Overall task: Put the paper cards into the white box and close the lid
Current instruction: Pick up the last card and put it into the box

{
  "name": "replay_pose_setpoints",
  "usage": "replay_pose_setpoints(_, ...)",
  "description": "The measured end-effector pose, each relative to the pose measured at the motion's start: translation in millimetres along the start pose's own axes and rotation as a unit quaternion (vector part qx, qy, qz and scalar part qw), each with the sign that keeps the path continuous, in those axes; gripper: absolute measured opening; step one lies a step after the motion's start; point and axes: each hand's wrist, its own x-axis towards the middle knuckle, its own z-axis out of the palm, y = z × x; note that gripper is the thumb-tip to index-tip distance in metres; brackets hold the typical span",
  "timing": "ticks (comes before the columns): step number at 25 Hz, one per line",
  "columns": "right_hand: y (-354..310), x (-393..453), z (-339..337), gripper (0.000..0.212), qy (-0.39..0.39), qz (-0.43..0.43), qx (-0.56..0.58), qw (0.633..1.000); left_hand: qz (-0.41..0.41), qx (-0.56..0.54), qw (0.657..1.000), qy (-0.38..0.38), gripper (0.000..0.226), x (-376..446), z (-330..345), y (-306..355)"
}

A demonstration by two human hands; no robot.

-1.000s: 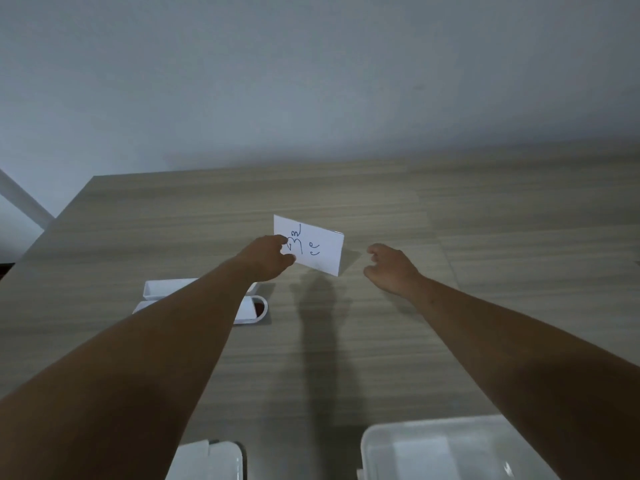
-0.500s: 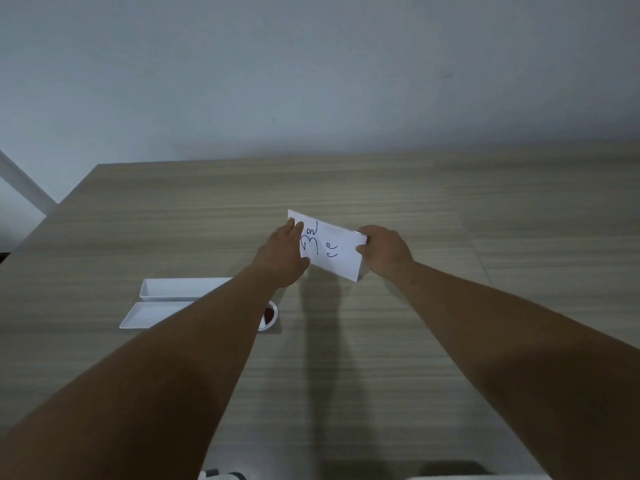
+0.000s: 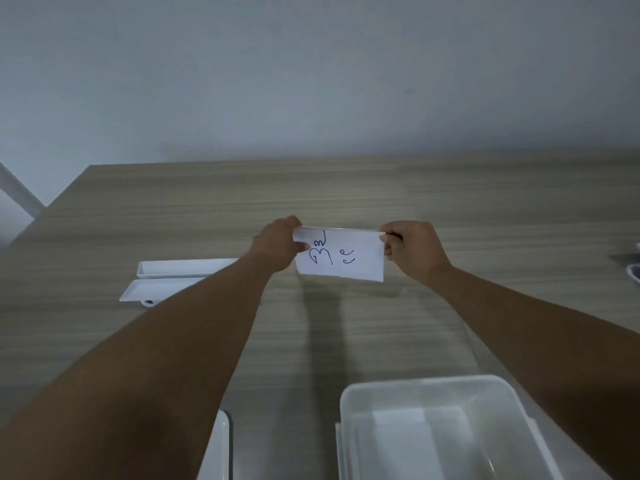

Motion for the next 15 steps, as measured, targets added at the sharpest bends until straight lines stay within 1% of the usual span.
replay_pose_setpoints(2, -5, -21, -32, 0.016, -0.004, 0.033, 0.035, 0.999, 0.006, -0.101, 0.995, -0.018, 0.027, -16, -11, 23)
replay_pose_setpoints(3, -7, -35, -50, 0.015, -0.008, 0.060, 0.060, 0.996, 0.009, -0.142, 0.989, -0.036, 0.022, -27, -19, 36)
replay_pose_setpoints(5, -12, -70, -85, 0.011, -0.021, 0.106, 0.097, 0.989, 0.017, -0.183, 0.980, -0.079, 0.019, -59, -31, 65)
replay_pose_setpoints(6, -15, -84, -99, 0.008, -0.023, 0.113, 0.095, 0.989, 0.017, -0.187, 0.978, -0.095, 0.019, -76, -37, 79)
replay_pose_setpoints(9, -23, -122, -136, 0.018, -0.042, 0.119, 0.089, 0.988, 0.005, -0.181, 0.976, -0.120, 0.015, -128, -47, 115)
replay_pose_setpoints(12, -18, -155, -156, 0.018, -0.093, 0.128, 0.108, 0.981, -0.020, -0.177, 0.973, -0.145, 0.023, -172, -41, 136)
replay_pose_setpoints(15, -4, -183, -169, 0.023, -0.135, 0.123, 0.119, 0.976, -0.057, -0.165, 0.971, -0.163, 0.026, -214, -21, 147)
